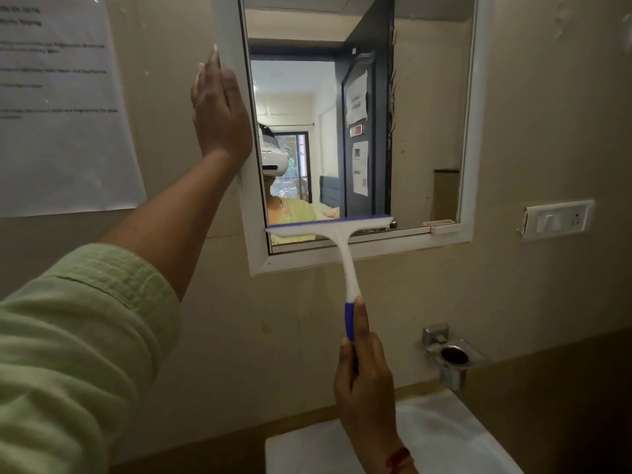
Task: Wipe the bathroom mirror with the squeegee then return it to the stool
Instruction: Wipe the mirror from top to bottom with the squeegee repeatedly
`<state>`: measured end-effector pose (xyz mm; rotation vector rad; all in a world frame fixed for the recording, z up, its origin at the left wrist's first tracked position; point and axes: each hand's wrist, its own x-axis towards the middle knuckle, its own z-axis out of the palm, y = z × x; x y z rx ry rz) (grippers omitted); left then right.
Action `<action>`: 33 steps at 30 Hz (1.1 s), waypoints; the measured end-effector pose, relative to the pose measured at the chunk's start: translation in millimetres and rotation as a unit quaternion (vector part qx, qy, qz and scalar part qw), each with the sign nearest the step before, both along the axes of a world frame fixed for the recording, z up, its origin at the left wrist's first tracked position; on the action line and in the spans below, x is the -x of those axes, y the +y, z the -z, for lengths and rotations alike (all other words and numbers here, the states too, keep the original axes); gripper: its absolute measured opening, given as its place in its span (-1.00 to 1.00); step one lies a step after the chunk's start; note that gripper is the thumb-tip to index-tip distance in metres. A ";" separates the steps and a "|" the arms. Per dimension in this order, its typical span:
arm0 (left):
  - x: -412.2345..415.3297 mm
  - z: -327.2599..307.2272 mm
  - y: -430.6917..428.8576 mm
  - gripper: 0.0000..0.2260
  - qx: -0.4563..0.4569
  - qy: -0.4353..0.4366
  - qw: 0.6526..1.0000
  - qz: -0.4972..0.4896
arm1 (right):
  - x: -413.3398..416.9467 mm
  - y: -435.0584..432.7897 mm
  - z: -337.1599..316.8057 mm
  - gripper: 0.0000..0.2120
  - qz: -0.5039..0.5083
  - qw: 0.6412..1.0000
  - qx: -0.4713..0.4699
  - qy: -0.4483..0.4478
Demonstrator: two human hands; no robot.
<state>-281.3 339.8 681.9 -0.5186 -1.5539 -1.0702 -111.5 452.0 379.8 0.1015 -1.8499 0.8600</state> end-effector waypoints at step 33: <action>-15.0 3.6 -1.7 -0.55 0.065 0.065 0.994 -0.060 | 48.0 77.4 -270.4 -0.53 -0.038 0.967 -0.009 0.252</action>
